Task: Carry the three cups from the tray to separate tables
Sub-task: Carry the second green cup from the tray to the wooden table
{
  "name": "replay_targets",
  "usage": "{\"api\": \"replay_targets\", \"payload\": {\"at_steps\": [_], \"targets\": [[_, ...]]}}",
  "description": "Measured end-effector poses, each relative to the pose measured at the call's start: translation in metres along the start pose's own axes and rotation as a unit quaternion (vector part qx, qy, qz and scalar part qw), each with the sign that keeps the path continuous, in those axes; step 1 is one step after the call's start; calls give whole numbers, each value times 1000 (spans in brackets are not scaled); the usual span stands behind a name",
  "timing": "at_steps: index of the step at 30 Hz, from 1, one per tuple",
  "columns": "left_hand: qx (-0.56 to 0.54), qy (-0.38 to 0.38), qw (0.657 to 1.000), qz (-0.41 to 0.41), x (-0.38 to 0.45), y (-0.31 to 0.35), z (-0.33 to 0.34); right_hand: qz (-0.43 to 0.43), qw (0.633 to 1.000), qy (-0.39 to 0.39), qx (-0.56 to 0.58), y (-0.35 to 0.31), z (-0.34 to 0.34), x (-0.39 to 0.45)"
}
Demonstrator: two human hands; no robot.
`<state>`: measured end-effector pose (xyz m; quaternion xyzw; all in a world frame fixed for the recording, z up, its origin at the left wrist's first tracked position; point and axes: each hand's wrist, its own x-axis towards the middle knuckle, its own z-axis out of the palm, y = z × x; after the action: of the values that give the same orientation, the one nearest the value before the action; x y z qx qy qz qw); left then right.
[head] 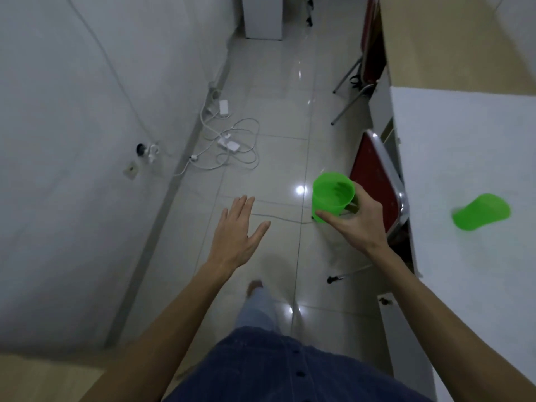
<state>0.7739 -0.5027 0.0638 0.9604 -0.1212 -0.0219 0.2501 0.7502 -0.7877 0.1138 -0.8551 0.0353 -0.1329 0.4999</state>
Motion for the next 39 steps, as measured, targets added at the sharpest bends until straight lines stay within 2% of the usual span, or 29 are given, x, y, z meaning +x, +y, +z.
{"api": "replay_targets", "payload": {"at_steps": [9,16,28,33,39], "targets": [[-9,-63,994,86,273,-5,17,58,993,100,-8,61,5,201],[6,-97,980,171,481,24,12,111,976,189,-6,93,-8,355],[-27,-148,954,258,804,146,106,161,946,282,-4,227,-65,602],[-5,-183,937,297,936,209,135,178,944,276,-23,275,-118,712],[-19,-182,939,292,1067,269,172,199,939,277,-42,332,-178,836]]}}
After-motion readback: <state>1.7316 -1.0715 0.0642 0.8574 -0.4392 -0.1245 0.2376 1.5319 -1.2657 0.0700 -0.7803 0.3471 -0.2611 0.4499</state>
